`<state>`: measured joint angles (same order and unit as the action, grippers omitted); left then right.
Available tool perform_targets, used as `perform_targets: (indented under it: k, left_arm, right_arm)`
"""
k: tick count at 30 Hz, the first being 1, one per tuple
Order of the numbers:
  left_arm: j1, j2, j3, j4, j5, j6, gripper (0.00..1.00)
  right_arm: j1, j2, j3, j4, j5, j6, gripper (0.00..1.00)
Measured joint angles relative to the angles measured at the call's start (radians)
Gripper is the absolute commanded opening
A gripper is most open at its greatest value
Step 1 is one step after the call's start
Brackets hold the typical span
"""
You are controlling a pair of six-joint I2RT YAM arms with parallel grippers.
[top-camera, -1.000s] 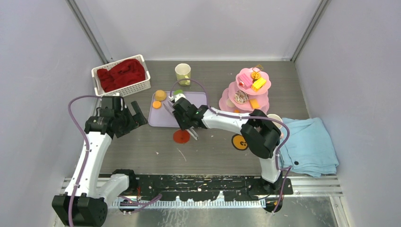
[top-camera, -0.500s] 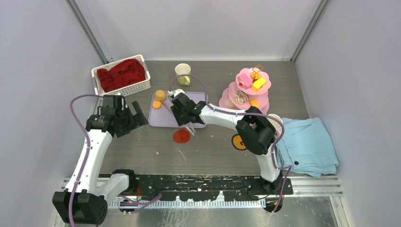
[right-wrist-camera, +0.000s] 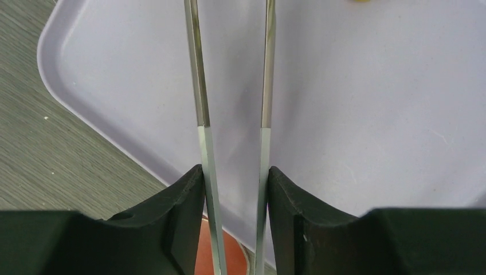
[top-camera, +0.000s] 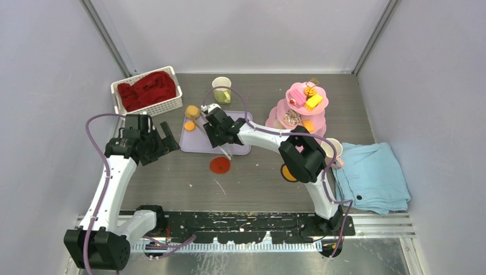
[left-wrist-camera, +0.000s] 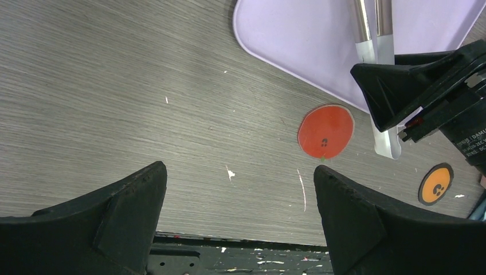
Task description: Serve the afternoon tea
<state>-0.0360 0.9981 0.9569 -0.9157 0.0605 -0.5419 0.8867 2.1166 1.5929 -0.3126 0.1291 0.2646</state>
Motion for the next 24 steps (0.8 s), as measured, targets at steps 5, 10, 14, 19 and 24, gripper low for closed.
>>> perform_targets:
  k: [5, 10, 14, 19, 24]
  left_arm:
    - [0.0, 0.0, 0.0, 0.0, 0.0, 0.001, 0.99]
    - [0.0, 0.001, 0.0, 0.0, 0.0, 0.0, 0.99]
    - [0.0, 0.001, 0.0, 0.001, 0.001, 0.0, 0.99]
    - [0.0, 0.001, 0.0, 0.002, 0.002, 0.0, 0.99]
    - [0.0, 0.001, 0.0, 0.003, 0.005, 0.0, 0.98]
  right_arm:
    - [-0.001, 0.006, 0.008, 0.008, -0.016, -0.003, 0.2]
    - [-0.002, -0.017, -0.047, 0.035, -0.022, 0.0, 0.03]
    - [-0.002, -0.072, -0.111, 0.04, -0.024, 0.0, 0.01]
    - [-0.002, -0.163, -0.18, 0.038, -0.034, 0.0, 0.01]
    - [-0.002, -0.308, -0.284, 0.039, -0.072, 0.006, 0.01]
